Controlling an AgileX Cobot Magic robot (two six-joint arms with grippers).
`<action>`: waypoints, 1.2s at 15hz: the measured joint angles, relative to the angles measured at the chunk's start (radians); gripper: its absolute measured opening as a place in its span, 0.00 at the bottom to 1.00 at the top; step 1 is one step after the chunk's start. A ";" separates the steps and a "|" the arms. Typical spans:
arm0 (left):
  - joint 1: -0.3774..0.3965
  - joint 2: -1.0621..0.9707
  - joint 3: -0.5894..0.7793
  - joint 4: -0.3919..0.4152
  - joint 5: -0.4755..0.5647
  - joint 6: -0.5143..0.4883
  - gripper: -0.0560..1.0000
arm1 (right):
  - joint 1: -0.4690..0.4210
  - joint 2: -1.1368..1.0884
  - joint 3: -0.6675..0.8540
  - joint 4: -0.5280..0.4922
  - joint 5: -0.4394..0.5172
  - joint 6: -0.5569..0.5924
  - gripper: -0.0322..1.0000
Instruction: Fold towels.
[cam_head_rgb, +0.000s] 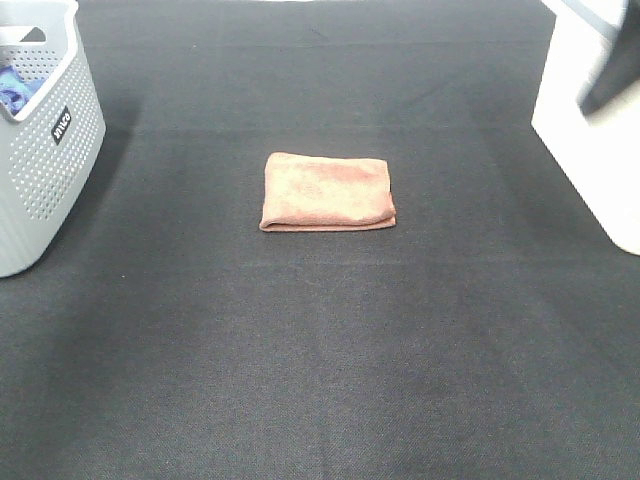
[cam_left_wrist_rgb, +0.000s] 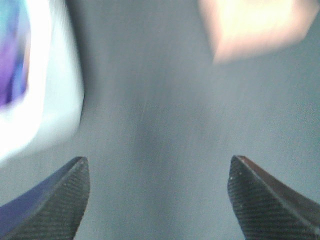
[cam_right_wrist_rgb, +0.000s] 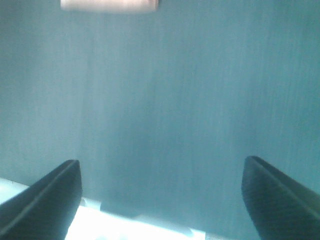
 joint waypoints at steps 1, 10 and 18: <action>0.000 -0.105 0.120 0.002 -0.012 0.000 0.75 | 0.000 -0.089 0.084 -0.002 -0.009 0.000 0.83; 0.000 -0.949 0.642 -0.004 -0.038 0.133 0.75 | 0.000 -0.910 0.593 -0.089 -0.085 -0.022 0.83; 0.000 -1.004 0.722 -0.093 -0.137 0.247 0.75 | 0.000 -1.031 0.630 -0.084 -0.129 -0.072 0.83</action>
